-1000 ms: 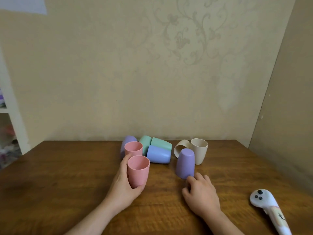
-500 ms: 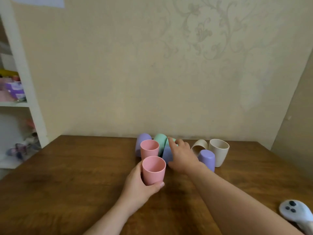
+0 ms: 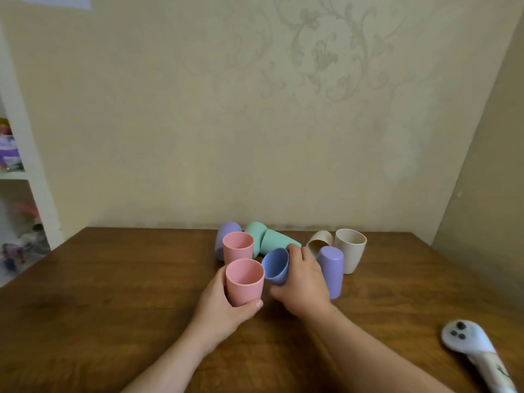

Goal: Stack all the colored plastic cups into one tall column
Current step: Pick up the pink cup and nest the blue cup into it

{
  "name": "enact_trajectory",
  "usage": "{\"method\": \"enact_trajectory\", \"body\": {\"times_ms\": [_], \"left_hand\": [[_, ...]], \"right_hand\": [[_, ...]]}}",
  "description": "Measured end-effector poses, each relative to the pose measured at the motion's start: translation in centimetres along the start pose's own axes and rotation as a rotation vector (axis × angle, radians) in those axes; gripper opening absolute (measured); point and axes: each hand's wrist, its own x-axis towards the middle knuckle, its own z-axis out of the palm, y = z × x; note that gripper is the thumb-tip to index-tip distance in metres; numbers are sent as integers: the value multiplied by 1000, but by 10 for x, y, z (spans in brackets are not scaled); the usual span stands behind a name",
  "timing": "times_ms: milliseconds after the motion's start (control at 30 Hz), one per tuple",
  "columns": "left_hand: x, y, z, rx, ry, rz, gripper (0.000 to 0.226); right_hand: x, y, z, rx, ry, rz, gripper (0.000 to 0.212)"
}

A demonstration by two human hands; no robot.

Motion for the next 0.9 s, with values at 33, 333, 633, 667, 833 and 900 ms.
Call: {"method": "enact_trajectory", "body": {"times_ms": [33,333,633,667,833,900], "left_hand": [[-1,1,1,-7,-11,3,106],[12,17,8,-105,-90,-11,73],[8,15,33,-196,-43,-58,65],[7,16,33,-195,-56,-63,65],[5,16,30,-189,-75,-63,67],[6,13,30,-206,-90,-72,80]], "right_hand": [[-7,3,-3,89,25,37,86],[-49,16,-16,586,49,237,68],[-11,-44,-89,831,242,88,80],[-7,-51,-91,848,196,72,76],[-13,-58,-58,632,-134,1,88],[-24,-52,-41,559,-194,-26,78]]}}
